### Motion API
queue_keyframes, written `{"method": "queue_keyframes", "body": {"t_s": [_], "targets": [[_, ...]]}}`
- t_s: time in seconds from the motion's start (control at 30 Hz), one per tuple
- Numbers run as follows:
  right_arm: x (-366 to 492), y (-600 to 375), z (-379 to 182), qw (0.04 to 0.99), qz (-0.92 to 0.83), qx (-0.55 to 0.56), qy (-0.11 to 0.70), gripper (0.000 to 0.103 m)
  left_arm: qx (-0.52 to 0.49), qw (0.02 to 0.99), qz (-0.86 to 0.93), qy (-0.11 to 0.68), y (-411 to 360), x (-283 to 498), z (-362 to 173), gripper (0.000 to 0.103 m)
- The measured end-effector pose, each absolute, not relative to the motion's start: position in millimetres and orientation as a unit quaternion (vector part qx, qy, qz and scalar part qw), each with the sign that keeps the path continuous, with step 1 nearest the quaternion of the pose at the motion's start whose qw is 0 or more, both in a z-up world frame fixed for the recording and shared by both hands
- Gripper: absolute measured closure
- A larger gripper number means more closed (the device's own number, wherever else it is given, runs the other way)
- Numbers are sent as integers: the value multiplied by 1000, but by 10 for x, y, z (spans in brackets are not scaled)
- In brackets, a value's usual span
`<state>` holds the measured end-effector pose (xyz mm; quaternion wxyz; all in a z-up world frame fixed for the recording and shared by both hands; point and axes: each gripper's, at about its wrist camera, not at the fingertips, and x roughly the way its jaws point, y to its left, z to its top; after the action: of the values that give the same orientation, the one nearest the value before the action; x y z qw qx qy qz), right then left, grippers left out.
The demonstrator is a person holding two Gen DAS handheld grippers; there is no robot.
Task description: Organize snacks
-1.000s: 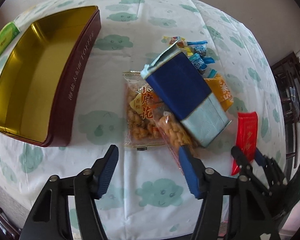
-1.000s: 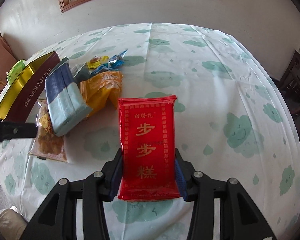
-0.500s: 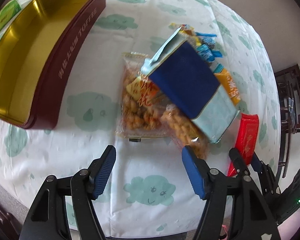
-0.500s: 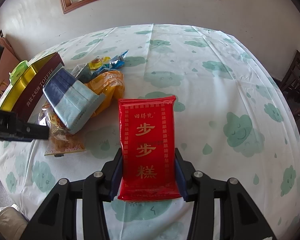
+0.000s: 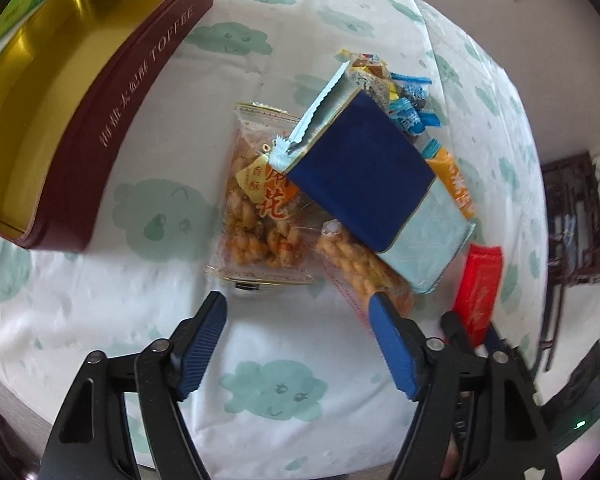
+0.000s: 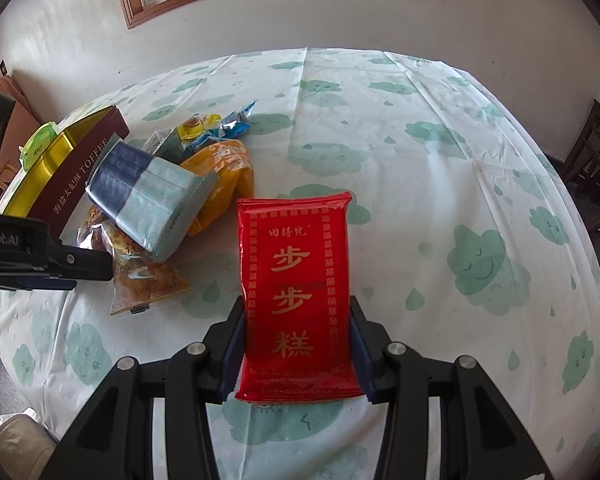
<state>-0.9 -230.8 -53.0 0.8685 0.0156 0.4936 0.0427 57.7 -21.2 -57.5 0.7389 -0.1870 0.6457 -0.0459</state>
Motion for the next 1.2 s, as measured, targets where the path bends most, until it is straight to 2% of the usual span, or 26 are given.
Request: {"method": "queue_keyframes", "body": {"t_s": [0.13, 0.2, 0.33, 0.4, 0.83, 0.9, 1.07, 1.2], "targets": [[-10, -2304, -529, 869, 44, 18, 493, 56, -211, 732, -46, 646, -216, 567, -552, 31], [-11, -2310, -531, 869, 45, 18, 492, 56, -213, 734, -44, 643, -229, 545, -503, 44], [-6, -2303, -531, 870, 47, 19, 491, 56, -222, 736, -43, 639, -301, 550, -434, 46], [-14, -2317, -531, 870, 49, 21, 489, 56, -230, 724, -54, 648, -380, 583, -470, 53], [-27, -2359, -534, 872, 58, 30, 486, 55, -223, 731, -45, 643, -669, 808, -570, 53], [-24, -2352, -531, 872, 59, 32, 486, 55, -205, 736, -38, 644, -700, 836, -567, 66], [-13, -2368, -534, 871, 61, 34, 487, 55, -197, 742, -54, 638, -673, 840, -560, 69], [-15, -2367, -535, 871, 61, 33, 487, 55, -166, 750, -59, 638, -623, 786, -493, 81]]}}
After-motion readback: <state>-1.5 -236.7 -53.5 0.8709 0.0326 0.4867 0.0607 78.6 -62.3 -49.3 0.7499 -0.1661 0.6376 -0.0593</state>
